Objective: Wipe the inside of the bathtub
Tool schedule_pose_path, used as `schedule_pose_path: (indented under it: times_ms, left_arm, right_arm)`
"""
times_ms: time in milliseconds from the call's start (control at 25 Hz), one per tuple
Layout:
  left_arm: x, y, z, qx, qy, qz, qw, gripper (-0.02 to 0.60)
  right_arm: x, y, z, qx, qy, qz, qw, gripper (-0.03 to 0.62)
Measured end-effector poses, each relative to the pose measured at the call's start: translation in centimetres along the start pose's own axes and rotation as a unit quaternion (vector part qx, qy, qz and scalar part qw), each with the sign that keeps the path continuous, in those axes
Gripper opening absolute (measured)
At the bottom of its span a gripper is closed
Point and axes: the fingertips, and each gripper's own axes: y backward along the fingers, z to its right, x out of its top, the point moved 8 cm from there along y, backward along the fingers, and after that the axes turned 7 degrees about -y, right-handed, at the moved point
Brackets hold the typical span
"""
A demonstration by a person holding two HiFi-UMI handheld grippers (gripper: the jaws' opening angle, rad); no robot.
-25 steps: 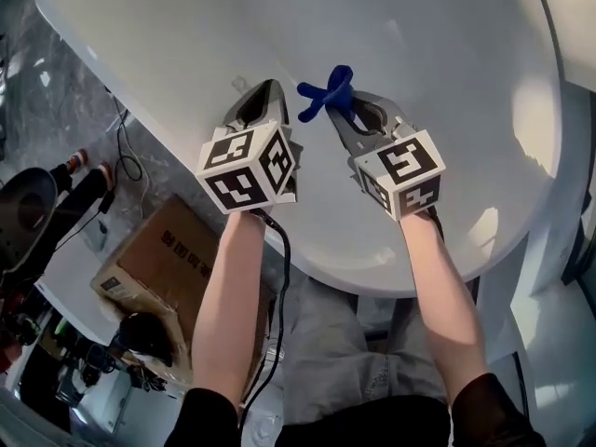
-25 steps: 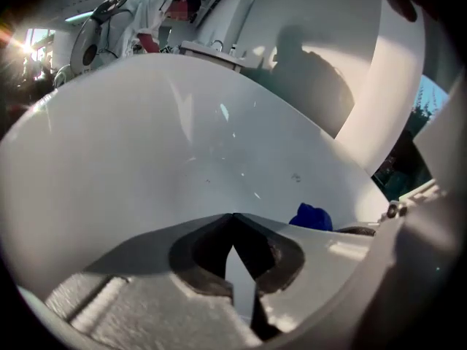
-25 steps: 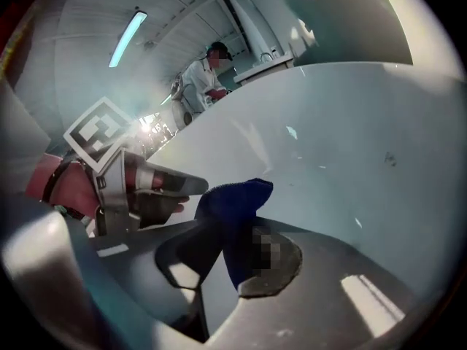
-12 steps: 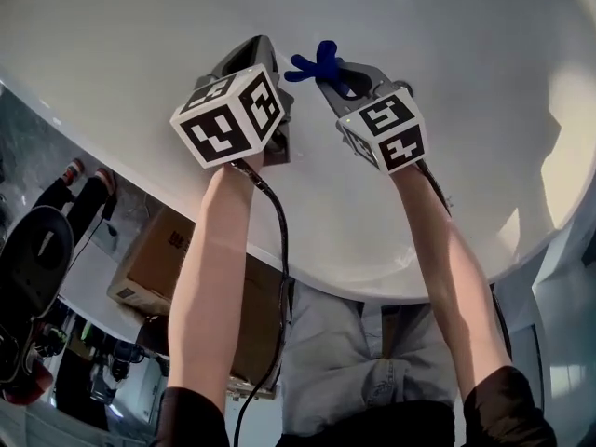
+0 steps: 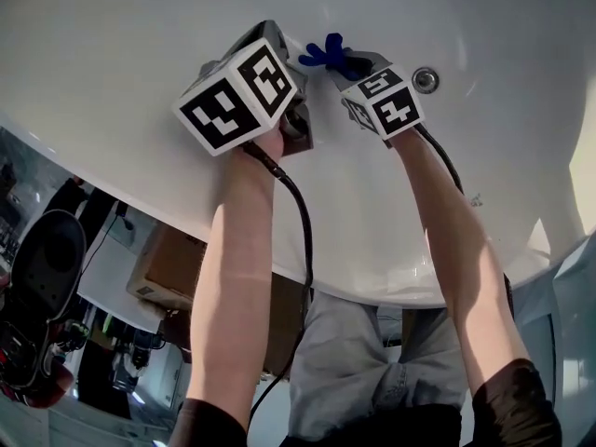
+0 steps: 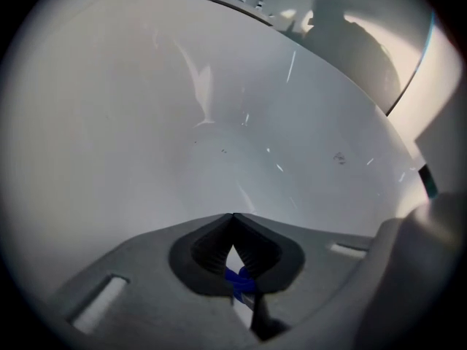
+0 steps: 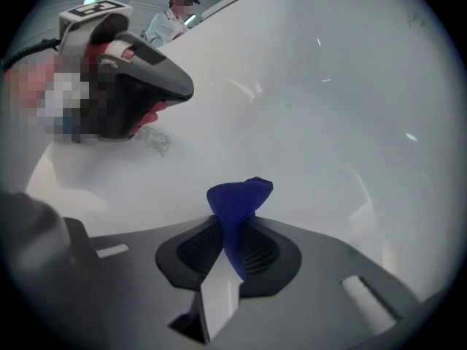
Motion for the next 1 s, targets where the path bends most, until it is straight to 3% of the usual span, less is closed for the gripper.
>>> schedule_pose_path:
  times_ms: [320, 760, 1000]
  left_arm:
    - [-2.9, 1.0, -1.4, -0.004, -0.014, -0.004, 0.9999, 0.003]
    - [-3.2, 1.1, -1.6, 0.009, -0.016, -0.007, 0.9998, 0.003]
    - [-3.1, 1.2, -1.6, 0.006, -0.023, -0.003, 0.9997, 0.003]
  right_arm:
    - [-5.6, -3.1, -3.8, 0.032, 0.027, -0.094, 0.995, 0.063]
    - [-6.0, -1.3, -7.6, 0.092, 0.085, -0.131, 0.983, 0.063]
    - [-6.4, 1.2, -9.9, 0.125, 0.083, -0.112, 0.982, 0.063]
